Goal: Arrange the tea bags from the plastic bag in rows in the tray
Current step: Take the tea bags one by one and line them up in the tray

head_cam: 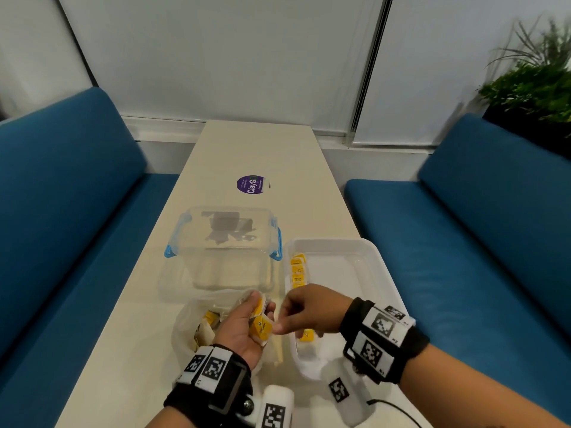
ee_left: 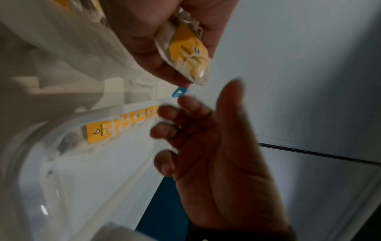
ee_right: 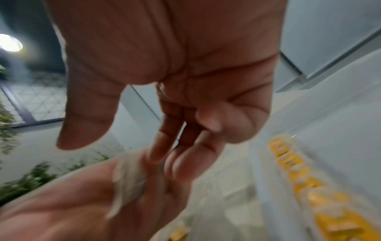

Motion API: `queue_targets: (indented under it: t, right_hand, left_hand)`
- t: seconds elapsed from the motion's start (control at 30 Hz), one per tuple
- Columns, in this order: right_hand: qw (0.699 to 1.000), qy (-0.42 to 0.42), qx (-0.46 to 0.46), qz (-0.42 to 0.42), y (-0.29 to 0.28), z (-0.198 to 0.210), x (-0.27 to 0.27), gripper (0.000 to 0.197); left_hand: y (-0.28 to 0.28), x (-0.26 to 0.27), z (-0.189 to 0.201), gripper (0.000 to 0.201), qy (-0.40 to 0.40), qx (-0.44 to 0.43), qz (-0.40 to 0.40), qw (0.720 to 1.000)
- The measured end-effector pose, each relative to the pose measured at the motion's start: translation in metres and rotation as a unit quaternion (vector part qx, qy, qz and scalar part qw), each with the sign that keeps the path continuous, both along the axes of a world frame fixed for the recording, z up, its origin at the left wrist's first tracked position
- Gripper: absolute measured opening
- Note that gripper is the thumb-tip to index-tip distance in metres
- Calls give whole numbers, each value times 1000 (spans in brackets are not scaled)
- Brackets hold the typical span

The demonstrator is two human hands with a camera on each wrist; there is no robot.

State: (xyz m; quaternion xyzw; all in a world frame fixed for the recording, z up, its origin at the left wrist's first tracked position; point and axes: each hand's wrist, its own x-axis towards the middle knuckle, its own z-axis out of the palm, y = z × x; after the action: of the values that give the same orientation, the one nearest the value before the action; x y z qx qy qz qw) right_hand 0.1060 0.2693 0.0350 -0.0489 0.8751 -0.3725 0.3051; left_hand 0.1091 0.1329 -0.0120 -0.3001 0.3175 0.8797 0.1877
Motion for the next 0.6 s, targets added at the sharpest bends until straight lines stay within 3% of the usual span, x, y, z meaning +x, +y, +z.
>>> queue_targets:
  t: [0.17, 0.43, 0.5, 0.6]
  right_hand:
    - [988, 78, -93, -95, -21, -8, 13, 33]
    - [980, 63, -138, -128, 13, 7, 20, 23]
    - [974, 117, -110, -160, 26, 9, 16, 26]
    - [965, 189, 22, -181, 42, 0, 11, 27]
  left_hand:
    - [5, -7, -5, 15, 30, 43, -1, 999]
    - [3, -7, -8, 10, 29, 9, 40, 999]
    - [1, -7, -8, 8, 28, 13, 36, 999]
    - [-1, -9, -7, 13, 38, 12, 29, 999]
